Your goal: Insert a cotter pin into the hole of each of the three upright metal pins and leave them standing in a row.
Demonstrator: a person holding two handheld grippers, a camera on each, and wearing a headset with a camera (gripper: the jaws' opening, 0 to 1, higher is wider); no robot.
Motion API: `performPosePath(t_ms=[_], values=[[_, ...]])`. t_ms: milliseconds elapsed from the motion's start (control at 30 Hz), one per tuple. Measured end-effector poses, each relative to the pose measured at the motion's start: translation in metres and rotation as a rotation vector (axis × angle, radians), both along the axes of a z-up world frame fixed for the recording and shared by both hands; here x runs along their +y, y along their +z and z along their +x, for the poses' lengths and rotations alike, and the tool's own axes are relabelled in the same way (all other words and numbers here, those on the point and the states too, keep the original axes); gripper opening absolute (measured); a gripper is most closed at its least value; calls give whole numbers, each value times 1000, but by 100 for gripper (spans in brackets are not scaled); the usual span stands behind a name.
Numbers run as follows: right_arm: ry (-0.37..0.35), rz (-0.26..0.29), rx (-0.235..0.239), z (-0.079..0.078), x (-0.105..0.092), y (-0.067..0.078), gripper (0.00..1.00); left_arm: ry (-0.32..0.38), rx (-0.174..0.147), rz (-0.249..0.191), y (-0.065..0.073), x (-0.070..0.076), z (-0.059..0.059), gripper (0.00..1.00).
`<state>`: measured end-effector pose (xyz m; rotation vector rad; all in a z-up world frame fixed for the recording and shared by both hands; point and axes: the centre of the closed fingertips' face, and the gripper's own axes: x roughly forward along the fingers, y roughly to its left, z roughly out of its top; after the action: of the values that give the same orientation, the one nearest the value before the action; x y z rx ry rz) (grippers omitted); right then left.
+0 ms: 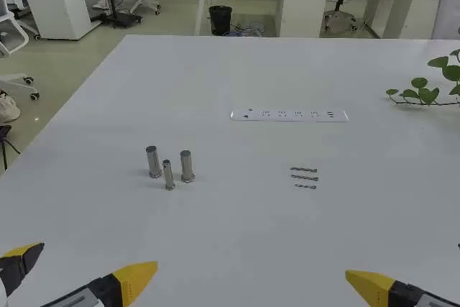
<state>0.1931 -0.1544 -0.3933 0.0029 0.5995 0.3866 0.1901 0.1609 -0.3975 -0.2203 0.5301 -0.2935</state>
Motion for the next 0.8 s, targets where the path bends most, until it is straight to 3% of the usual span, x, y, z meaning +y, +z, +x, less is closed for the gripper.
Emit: performPosePath(t_ms=[333,800], values=[[17,-22,12,-7,-2,0,97,-2,0,7,1,2,-4,97],[5,-19,-10,-13,-4,9,96,-22,-4,19,4,2,-9,97]])
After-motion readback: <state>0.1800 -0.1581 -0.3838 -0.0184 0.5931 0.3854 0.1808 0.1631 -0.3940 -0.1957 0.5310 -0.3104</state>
